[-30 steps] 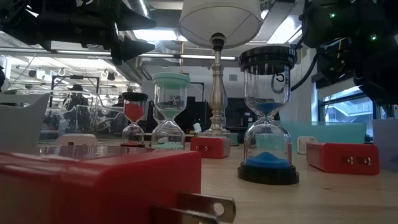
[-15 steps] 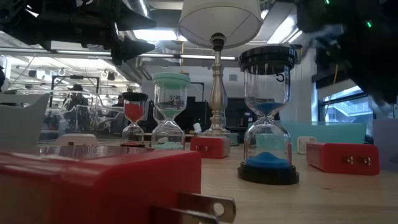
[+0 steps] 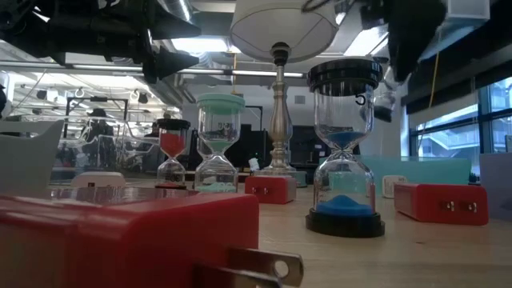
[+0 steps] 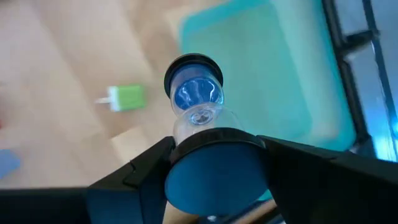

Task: Pick & Place Office items
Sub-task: Put the violet hourglass into the green bin

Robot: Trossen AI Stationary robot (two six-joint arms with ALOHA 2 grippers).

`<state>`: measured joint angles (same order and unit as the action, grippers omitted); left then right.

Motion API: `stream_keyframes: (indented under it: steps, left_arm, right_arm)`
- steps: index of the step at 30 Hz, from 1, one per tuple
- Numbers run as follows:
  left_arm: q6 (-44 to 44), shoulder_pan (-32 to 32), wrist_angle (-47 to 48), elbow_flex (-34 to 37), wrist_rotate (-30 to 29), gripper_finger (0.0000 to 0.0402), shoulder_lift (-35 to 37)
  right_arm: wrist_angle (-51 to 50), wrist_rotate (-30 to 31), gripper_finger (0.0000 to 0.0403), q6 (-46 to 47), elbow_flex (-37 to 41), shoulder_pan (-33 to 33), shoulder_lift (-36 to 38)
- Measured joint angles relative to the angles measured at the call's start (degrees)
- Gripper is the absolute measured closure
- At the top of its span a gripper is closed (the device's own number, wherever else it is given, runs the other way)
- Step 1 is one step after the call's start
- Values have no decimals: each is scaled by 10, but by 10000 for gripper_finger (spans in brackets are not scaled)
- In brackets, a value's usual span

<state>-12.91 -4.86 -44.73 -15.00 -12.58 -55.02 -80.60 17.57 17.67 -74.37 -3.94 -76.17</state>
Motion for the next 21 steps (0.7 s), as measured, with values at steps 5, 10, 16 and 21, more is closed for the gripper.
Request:
stream_keyframes:
  steps: [5, 10, 16, 21]
  left_arm:
    - [1, 0, 4, 0, 0, 38, 0]
    - [1, 0, 4, 0, 0, 38, 0]
    - [2, 0, 4, 0, 0, 38, 0]
    - [2, 0, 13, 0, 0, 38, 0]
  right_arm:
    - [6, 2, 190, -69, 0, -106, -18]
    - [31, 0, 186, -122, 0, -211, -61]
    - [45, 0, 190, -186, 0, -321, -135]
    - [50, 0, 186, -219, 0, -384, -183]
